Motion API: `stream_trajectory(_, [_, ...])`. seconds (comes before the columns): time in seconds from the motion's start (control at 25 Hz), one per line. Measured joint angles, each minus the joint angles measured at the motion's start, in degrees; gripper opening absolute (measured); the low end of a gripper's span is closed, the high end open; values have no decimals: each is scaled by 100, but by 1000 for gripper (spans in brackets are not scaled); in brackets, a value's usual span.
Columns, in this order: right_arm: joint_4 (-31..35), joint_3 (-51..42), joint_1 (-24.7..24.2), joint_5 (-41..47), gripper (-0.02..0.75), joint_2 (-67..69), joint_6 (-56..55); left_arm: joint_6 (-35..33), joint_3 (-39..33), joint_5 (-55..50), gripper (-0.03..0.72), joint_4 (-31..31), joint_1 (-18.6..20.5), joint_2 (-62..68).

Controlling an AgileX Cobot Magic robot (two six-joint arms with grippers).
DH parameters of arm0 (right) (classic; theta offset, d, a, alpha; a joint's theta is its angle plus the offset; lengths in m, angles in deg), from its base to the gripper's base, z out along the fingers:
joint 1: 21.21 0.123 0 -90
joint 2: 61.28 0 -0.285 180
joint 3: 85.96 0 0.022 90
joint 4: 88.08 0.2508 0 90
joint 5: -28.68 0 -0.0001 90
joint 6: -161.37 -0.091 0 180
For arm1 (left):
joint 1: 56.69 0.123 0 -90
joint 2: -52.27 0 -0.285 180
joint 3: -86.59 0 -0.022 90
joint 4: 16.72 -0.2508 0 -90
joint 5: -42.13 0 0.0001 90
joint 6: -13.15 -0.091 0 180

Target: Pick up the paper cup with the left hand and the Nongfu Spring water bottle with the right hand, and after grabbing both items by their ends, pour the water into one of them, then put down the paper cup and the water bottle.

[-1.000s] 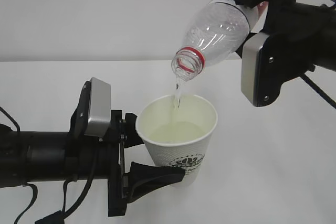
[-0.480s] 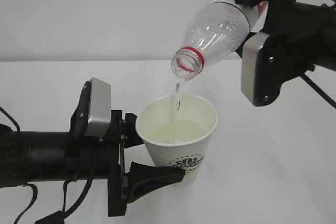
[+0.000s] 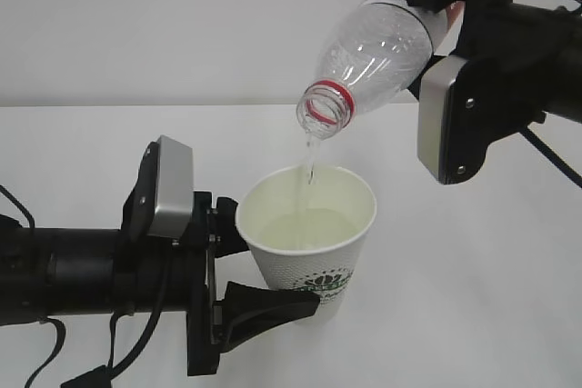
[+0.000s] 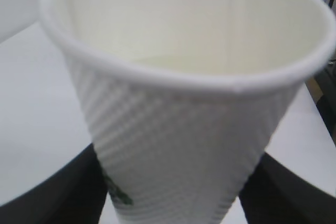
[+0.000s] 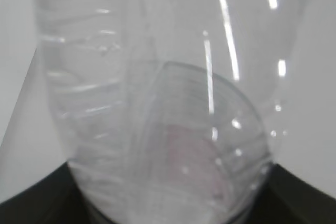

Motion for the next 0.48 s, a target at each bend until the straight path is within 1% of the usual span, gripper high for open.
stream_trajectory(0.48, [10,0,0,-11,503,0,22,0,0,-3,528,0,0,0])
